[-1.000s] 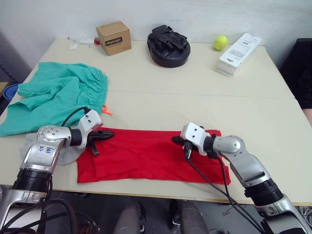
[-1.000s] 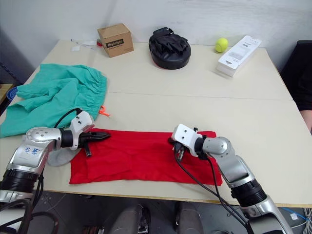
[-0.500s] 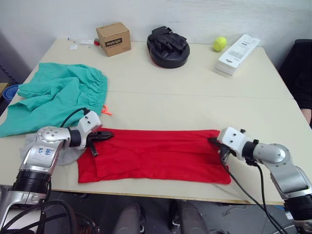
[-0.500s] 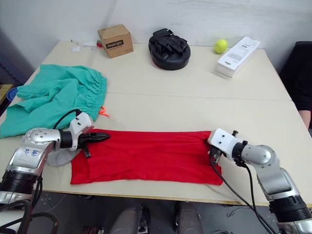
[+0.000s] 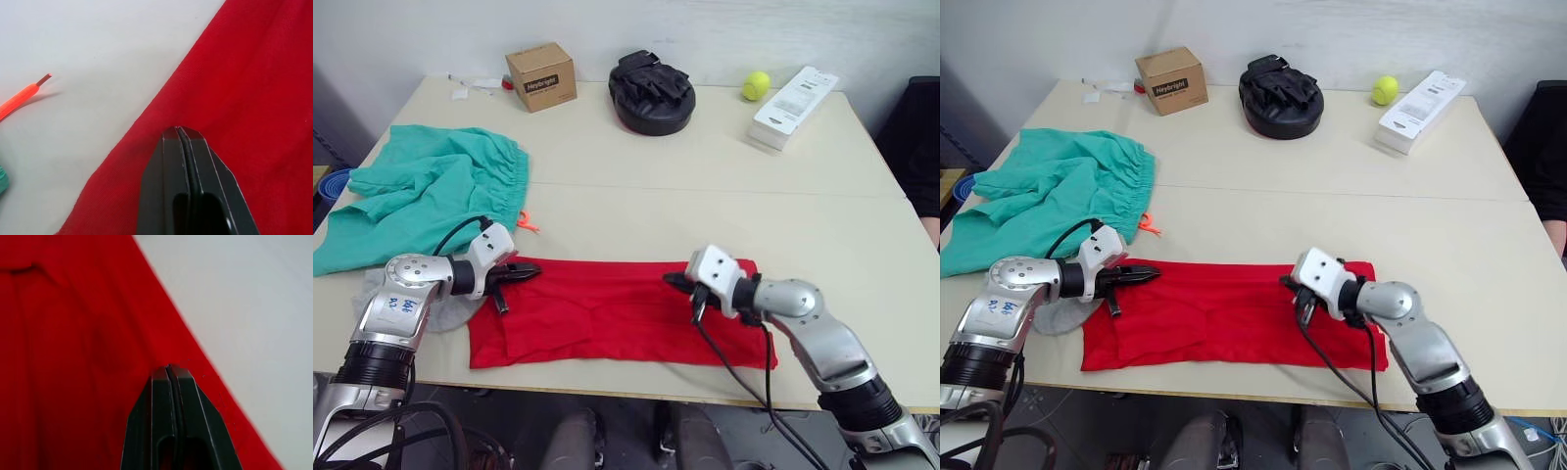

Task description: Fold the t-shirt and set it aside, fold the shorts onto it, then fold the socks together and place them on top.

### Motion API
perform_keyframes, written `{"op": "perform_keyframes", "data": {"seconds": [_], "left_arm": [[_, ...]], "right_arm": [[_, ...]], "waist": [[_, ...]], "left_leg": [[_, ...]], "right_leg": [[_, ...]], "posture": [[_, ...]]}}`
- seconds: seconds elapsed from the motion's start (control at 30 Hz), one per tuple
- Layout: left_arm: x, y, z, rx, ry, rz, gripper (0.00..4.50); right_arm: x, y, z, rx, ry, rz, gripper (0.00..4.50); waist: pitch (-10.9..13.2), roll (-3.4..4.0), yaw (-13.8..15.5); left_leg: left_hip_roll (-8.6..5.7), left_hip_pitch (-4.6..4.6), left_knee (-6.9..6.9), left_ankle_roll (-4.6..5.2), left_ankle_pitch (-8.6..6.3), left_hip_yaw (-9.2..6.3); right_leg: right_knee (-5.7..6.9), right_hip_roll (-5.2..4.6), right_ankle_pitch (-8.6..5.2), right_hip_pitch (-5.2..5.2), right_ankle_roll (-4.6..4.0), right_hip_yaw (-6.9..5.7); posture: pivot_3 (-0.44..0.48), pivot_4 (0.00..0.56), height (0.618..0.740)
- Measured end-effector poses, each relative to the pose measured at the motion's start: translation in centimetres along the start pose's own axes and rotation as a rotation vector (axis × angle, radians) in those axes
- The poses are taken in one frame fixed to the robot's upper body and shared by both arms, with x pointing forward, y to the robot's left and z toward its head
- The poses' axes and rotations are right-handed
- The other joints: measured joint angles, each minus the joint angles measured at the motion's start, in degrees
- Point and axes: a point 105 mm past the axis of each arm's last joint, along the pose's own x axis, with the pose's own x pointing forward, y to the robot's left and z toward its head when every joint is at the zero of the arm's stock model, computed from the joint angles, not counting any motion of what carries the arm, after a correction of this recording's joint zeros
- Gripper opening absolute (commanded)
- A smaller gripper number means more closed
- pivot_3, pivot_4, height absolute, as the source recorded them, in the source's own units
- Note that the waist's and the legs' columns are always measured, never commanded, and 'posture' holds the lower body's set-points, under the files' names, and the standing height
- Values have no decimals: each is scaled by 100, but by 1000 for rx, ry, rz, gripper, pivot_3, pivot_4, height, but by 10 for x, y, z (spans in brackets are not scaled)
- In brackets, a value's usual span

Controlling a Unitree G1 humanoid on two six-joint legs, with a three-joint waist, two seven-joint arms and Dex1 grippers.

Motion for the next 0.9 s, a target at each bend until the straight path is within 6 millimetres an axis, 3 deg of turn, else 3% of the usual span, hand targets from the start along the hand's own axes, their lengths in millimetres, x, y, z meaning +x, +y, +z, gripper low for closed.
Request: {"op": "perform_keyframes", "data": {"seconds": [0.2, 0.4, 0.5, 0.8, 0.9], "left_arm": [[0, 0, -1, 6, 0, 1, 29], [1, 0, -2, 13, -4, 10, 29], [0, 0, -3, 14, -5, 14, 29], [0, 5, -3, 13, -11, 22, 29], [0, 6, -3, 13, -10, 24, 29]], "right_arm": [[-12, -3, -24, -18, 50, -69, 0], [-59, -27, -54, -25, 160, -195, 0], [-73, -34, -61, -15, 189, -227, 0], [-77, -43, -61, 42, 178, -233, 0], [-74, -49, -51, 54, 151, -225, 0]], "waist": [[-2, 1, 7], [-7, -5, 13], [-8, -6, 8], [-8, -5, 8], [-5, 0, 4]], "left_leg": [[0, 5, 0, -1, 0, -1], [1, 13, -1, -1, -2, -3], [2, 14, -1, -1, -2, -3], [2, 11, -2, -1, -2, -3], [2, 8, -2, -1, -2, -2]], "right_leg": [[0, 0, 0, 6, 0, -3], [-3, 0, 0, 12, 0, -1], [-3, 0, 0, 12, 0, -1], [-2, -2, 0, 9, 0, -1], [-1, -2, 0, 6, 0, 0]], "posture": [[0, 150, 740], [0, 150, 740], [0, 150, 740], [0, 150, 740], [0, 150, 740]]}}
